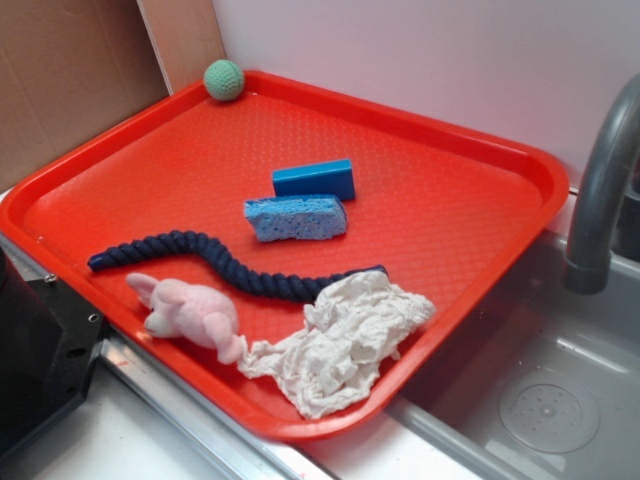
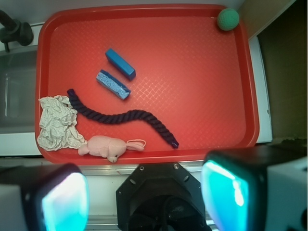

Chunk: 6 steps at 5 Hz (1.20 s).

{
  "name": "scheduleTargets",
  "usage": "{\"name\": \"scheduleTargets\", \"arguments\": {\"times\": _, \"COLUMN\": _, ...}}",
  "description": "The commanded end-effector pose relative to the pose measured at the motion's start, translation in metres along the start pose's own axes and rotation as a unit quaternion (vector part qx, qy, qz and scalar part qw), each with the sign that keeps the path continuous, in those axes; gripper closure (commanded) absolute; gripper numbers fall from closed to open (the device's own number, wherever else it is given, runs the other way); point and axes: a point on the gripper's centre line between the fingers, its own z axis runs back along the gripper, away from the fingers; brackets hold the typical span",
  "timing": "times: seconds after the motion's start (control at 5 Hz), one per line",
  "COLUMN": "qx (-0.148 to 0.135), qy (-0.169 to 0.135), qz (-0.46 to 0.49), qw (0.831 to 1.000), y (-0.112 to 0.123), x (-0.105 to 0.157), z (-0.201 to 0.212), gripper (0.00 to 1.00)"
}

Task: Grab the blue block.

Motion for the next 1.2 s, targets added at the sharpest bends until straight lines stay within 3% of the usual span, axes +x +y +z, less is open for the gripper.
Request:
{"name": "scheduleTargets", "arguments": {"times": 0.0, "qx": 0.000, "qy": 0.000, "qz": 0.000, "qw": 1.000, "y": 0.000, "x": 0.000, "z": 0.000, "gripper": 0.00}}
{"name": "scheduleTargets", "arguments": {"times": 0.2, "qx": 0.001, "qy": 0.029, "qz": -0.092, "qw": 0.995, "y": -0.004, "x": 0.044, "z": -0.050, "gripper": 0.00}}
{"name": "scheduleTargets", "arguments": {"times": 0.4, "qx": -0.020, "qy": 0.000, "qz": -0.164, "qw": 0.986, "y": -0.031, "x": 0.073, "z": -0.065, "gripper": 0.00}}
{"name": "scheduleTargets", "arguments": {"times": 0.6, "qx": -0.035, "qy": -0.019, "qz": -0.140, "qw": 0.989, "y": -0.039, "x": 0.089, "z": -0.099, "gripper": 0.00}}
{"name": "scheduleTargets", "arguments": {"times": 1.0, "qx": -0.031, "qy": -0.018, "qz": -0.062, "qw": 0.997, "y": -0.046, "x": 0.109, "z": -0.174, "gripper": 0.00}}
